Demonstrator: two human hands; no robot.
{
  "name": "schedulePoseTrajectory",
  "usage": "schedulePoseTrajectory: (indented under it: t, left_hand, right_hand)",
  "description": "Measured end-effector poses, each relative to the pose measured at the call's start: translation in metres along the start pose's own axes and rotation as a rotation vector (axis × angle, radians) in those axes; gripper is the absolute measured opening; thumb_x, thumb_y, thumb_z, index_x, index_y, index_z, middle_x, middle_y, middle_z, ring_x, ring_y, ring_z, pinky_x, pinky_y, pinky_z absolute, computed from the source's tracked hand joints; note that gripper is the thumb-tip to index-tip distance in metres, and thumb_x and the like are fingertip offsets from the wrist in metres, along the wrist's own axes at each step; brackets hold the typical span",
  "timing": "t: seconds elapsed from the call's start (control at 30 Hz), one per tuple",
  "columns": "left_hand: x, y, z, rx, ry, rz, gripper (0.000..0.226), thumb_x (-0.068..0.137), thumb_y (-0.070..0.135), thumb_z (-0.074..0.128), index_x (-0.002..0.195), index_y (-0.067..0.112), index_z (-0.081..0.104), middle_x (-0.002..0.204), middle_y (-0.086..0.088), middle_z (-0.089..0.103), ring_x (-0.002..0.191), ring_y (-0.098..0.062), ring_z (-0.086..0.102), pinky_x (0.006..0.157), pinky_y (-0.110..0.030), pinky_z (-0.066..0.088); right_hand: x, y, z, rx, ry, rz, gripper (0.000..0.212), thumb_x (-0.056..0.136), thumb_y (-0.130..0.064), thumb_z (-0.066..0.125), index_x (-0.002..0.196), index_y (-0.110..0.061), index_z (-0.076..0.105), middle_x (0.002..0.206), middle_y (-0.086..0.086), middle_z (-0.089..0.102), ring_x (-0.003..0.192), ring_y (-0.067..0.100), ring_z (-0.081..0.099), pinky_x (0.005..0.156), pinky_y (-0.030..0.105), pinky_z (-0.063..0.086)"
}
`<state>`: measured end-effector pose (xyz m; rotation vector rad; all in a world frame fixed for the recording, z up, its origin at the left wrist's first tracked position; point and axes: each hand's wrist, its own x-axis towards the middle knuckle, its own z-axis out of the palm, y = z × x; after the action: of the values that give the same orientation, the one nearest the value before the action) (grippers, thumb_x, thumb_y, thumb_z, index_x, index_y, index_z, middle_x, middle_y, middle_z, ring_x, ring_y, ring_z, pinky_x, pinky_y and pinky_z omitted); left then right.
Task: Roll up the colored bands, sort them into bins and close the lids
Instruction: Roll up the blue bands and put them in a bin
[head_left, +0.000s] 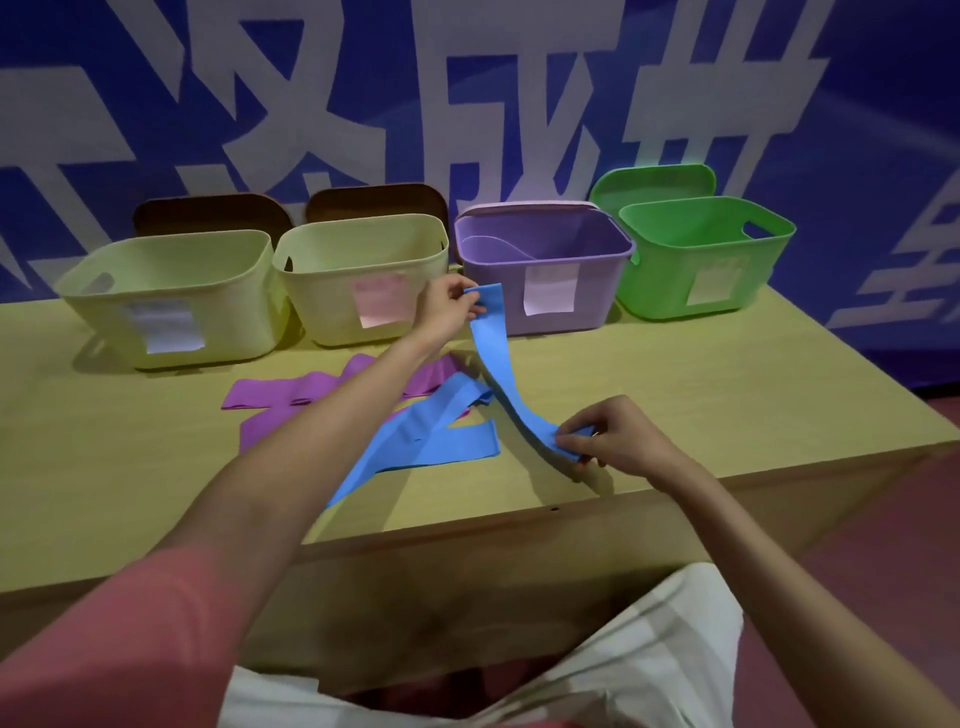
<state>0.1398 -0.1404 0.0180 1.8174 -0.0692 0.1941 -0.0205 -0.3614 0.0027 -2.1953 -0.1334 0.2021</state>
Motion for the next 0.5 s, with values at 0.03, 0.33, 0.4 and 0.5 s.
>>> schedulePoseTrajectory:
  t: [0.03,0.33,0.4,0.5]
  left_hand:
    - [0.001,-0.002,0.003,-0.009,0.007,-0.005,0.01,0.095,-0.006,0.049,0.095,0.002,0.055,0.077,-0.008,0.061,0.054,0.001,0.064,0.059,-0.017,0.05]
    - [0.005,-0.026,0.025,-0.035,0.031,-0.123,0.01,0.096,-0.003,0.048,0.103,0.0,0.053,0.084,-0.015,0.06,0.05,0.001,0.063,0.057,-0.016,0.051]
    - [0.003,-0.032,0.026,-0.013,0.04,-0.149,0.007,0.096,-0.002,0.047,0.102,0.002,0.051,0.078,-0.013,0.06,0.049,0.0,0.063,0.054,-0.016,0.05]
    - [0.003,-0.041,0.023,0.028,0.07,-0.176,0.007,0.096,0.001,0.047,0.101,0.004,0.051,0.07,-0.009,0.058,0.051,-0.001,0.062,0.053,-0.015,0.05]
  right_hand:
    - [0.0,0.001,0.001,-0.017,0.011,-0.006,0.007,0.081,-0.006,0.073,0.084,-0.001,0.076,0.07,0.01,0.071,0.049,0.009,0.062,0.052,0.014,0.046]
    - [-0.004,0.003,0.011,-0.01,-0.001,0.061,0.018,0.085,-0.016,0.072,0.071,-0.005,0.07,0.054,0.006,0.064,0.043,0.005,0.058,0.048,0.013,0.042]
    - [-0.006,0.0,0.013,0.021,-0.053,0.082,0.02,0.088,-0.018,0.069,0.076,-0.002,0.073,0.056,0.009,0.065,0.047,0.011,0.06,0.051,0.018,0.044]
    - [-0.011,-0.002,0.014,0.08,-0.136,0.12,0.021,0.091,-0.018,0.066,0.084,0.0,0.073,0.061,0.012,0.065,0.05,0.014,0.058,0.051,0.025,0.044]
